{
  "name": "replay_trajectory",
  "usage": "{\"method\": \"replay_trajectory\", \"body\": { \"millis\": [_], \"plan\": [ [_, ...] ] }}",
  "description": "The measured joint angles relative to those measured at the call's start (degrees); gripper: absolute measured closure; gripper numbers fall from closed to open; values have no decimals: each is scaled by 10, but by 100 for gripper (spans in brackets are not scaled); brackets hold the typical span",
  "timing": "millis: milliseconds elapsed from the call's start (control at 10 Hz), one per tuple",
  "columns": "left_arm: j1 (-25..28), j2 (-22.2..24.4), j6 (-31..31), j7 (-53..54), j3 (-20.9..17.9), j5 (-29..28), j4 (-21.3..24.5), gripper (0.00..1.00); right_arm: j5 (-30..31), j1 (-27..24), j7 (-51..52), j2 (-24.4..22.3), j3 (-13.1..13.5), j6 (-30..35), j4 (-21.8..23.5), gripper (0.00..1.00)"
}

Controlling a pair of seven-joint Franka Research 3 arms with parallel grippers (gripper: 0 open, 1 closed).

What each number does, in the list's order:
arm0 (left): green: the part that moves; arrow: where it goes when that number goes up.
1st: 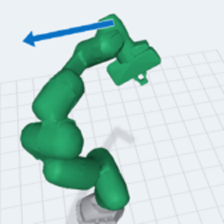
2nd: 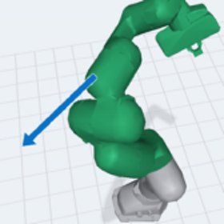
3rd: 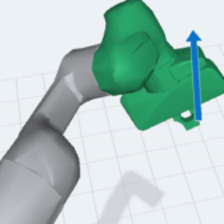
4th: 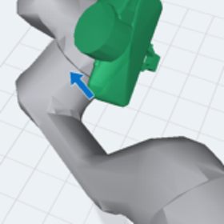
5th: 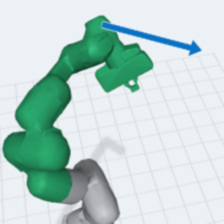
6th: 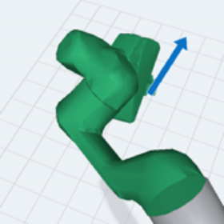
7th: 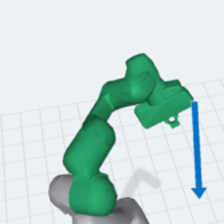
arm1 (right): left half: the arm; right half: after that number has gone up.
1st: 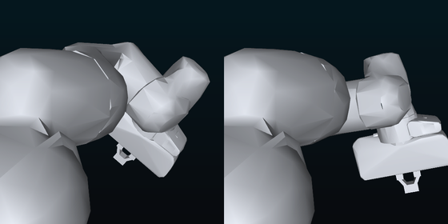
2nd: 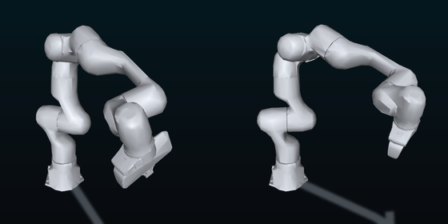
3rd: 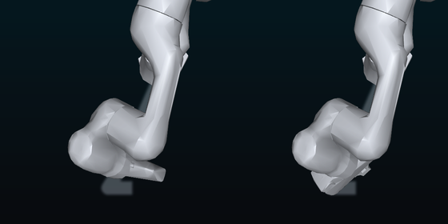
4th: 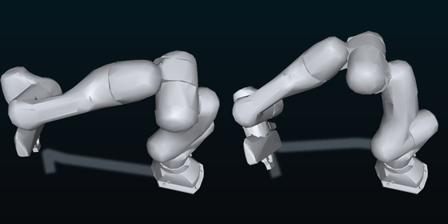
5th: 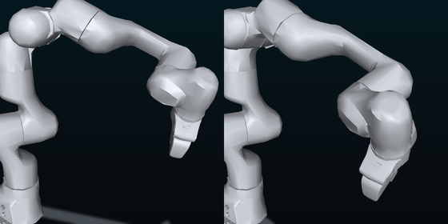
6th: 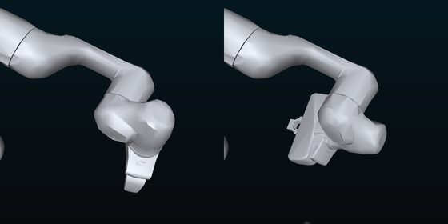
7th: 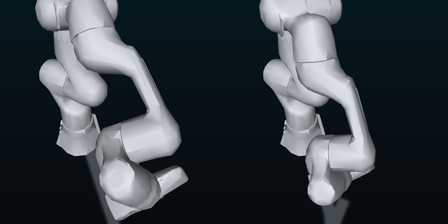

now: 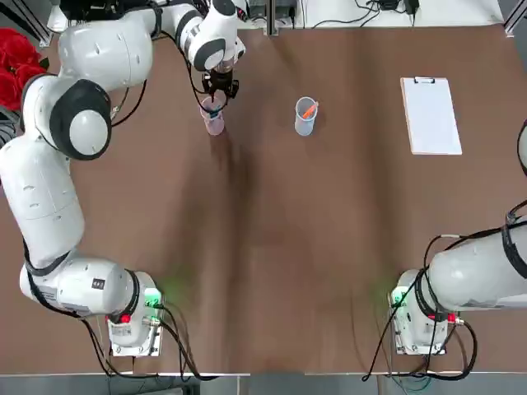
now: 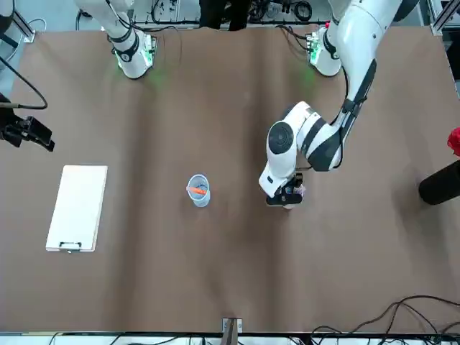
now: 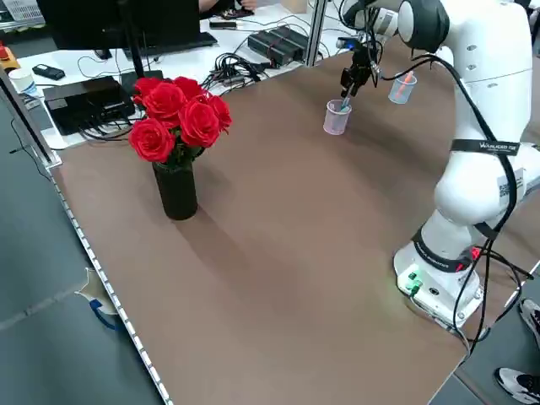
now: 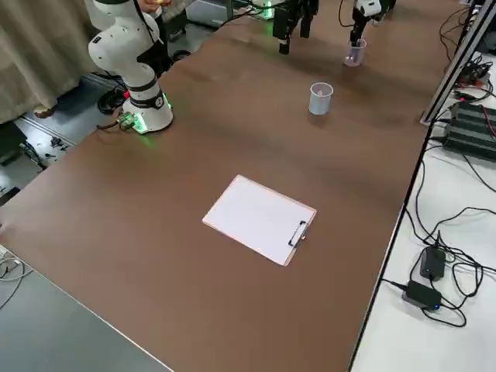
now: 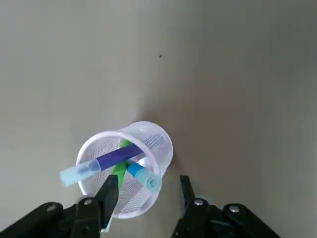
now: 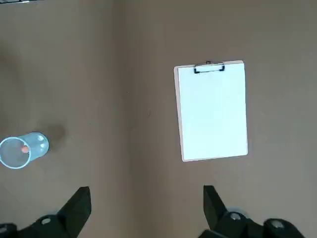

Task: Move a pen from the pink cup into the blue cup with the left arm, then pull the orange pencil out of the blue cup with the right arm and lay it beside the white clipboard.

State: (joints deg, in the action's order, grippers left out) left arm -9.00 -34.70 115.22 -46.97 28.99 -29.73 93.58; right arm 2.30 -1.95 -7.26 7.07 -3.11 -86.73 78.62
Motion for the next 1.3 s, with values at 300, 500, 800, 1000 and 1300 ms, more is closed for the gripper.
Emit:
{"method": "replay_trajectory", "body": {
  "millis": [300, 500, 800, 1000, 1300],
  "plan": [
    [0, -1, -1, 0, 0, -8, 9, 46, 0, 0, 0, 0, 1, 0, 0, 0],
    [0, -1, -2, 0, 0, -11, 15, 49, 0, 0, 0, 0, 1, 0, 0, 0],
    [0, -1, -3, 0, 0, -12, 17, 53, 0, 0, 0, 0, 1, 1, 0, 0],
    [0, -1, -3, 0, 0, -12, 17, 60, 0, 0, 0, 0, 1, 1, 0, 0],
    [0, -1, -3, 0, 0, -13, 17, 72, 0, 0, 0, 0, 1, 1, 0, 0]
  ]
}}
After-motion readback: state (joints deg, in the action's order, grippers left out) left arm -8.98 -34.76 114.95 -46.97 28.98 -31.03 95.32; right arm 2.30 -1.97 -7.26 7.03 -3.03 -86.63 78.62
